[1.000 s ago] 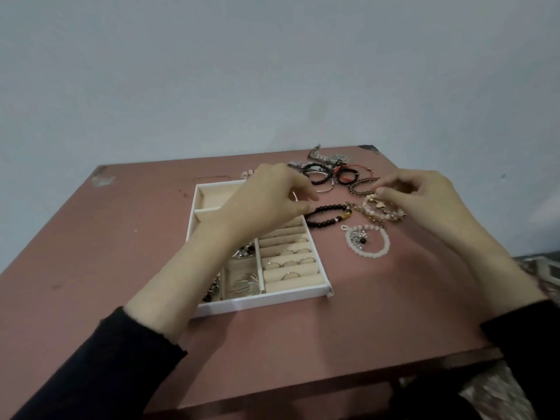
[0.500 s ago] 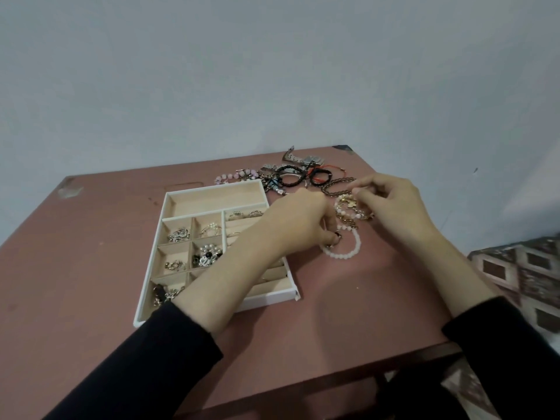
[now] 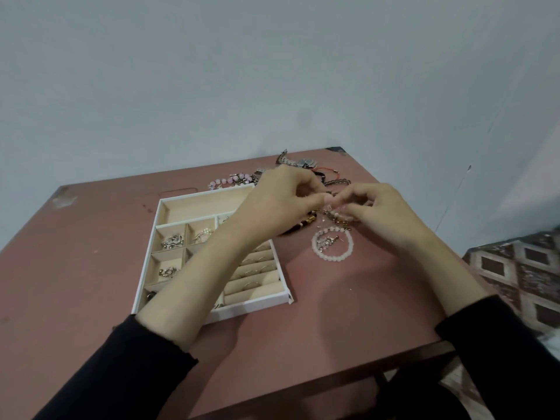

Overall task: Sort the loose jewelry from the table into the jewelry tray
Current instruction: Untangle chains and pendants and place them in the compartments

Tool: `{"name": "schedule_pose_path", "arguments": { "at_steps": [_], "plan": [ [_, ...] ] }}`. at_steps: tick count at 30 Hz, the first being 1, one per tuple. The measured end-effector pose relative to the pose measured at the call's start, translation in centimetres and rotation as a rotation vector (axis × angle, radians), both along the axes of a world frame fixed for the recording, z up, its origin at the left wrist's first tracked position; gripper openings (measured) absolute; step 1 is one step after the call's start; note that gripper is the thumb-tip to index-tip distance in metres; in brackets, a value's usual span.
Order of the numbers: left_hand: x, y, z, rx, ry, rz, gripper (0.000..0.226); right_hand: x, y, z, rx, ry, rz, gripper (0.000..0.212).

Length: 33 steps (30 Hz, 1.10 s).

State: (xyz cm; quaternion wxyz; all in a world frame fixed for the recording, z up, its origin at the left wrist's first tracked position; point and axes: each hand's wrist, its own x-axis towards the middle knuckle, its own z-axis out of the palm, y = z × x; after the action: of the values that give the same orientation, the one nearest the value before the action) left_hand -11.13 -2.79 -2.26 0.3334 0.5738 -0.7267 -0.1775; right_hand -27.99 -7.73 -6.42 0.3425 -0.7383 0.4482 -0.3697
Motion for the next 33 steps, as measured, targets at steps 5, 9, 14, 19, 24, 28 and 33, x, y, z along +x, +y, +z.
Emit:
{"name": "schedule_pose_path", "arguments": {
  "at_steps": [5,9,14,19,24,28,33],
  "plan": [
    [0.6,0.6,1.0,-0.016,0.251,0.058,0.009,-0.1,0.9,0.5,-0.071,0.247,0.17,0.027],
    [1.2,1.2,1.3,-0.028,0.32,0.093,0.009,-0.2,1.1,0.9,-0.108,0.349,0.248,0.024],
    [1.9,1.7,0.9,-0.022,0.307,0.111,0.01,0.0,1.2,1.2,-0.203,0.614,0.277,0.014],
    [2.4,1.9,0.7,-0.019,0.302,0.115,0.01,0.2,1.4,1.6,-0.209,0.646,0.275,0.01],
    [2.7,2.0,0.6,-0.022,0.312,0.112,0.007,0.3,1.5,1.6,-0.126,0.586,0.259,0.009],
    [3.1,2.3,0.7,-0.032,0.301,0.133,0.008,0.2,1.5,1.9,-0.082,0.369,0.229,0.015],
    [4.0,2.7,1.0,-0.046,0.318,0.177,0.008,0.7,2.1,3.5,-0.065,0.086,0.261,0.007]
  ]
}}
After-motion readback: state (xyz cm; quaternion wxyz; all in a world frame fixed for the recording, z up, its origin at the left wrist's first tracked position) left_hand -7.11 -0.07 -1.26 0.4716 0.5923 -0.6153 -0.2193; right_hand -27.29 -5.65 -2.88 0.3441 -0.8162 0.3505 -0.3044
